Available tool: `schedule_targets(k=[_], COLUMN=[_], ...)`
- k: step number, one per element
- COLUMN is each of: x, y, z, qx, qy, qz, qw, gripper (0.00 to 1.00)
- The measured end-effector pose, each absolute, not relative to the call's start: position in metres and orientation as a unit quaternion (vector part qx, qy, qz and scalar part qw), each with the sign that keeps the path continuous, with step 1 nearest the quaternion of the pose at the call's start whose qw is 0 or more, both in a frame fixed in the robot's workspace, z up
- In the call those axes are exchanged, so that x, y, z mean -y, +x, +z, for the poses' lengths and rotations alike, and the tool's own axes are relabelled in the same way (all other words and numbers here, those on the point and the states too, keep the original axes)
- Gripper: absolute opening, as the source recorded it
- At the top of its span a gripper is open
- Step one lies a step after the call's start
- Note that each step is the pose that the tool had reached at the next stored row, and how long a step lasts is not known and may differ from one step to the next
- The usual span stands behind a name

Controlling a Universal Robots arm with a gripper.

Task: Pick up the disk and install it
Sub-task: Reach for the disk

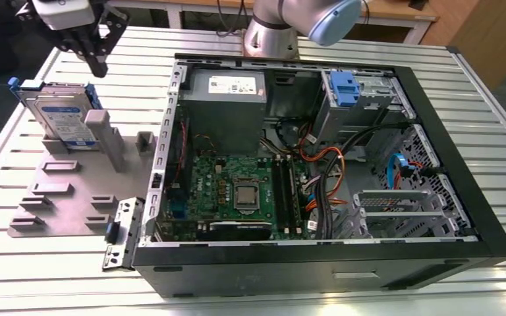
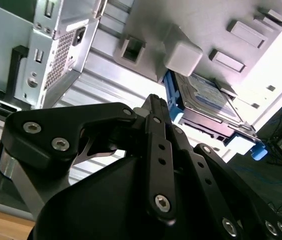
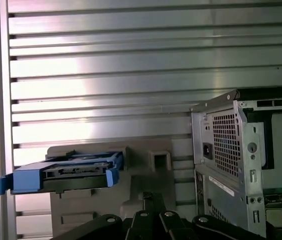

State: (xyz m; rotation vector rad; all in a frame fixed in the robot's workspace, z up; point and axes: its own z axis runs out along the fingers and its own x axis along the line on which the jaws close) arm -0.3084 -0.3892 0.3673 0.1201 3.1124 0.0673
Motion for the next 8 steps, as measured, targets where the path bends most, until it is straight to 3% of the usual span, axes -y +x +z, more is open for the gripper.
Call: schedule_targets(k=[8], x=[0.385], y=[-0.330], z=[0.363], qx=[-0.999], qy=[0.039], qz=[0.022], qw=[0.013], gripper=[0.11])
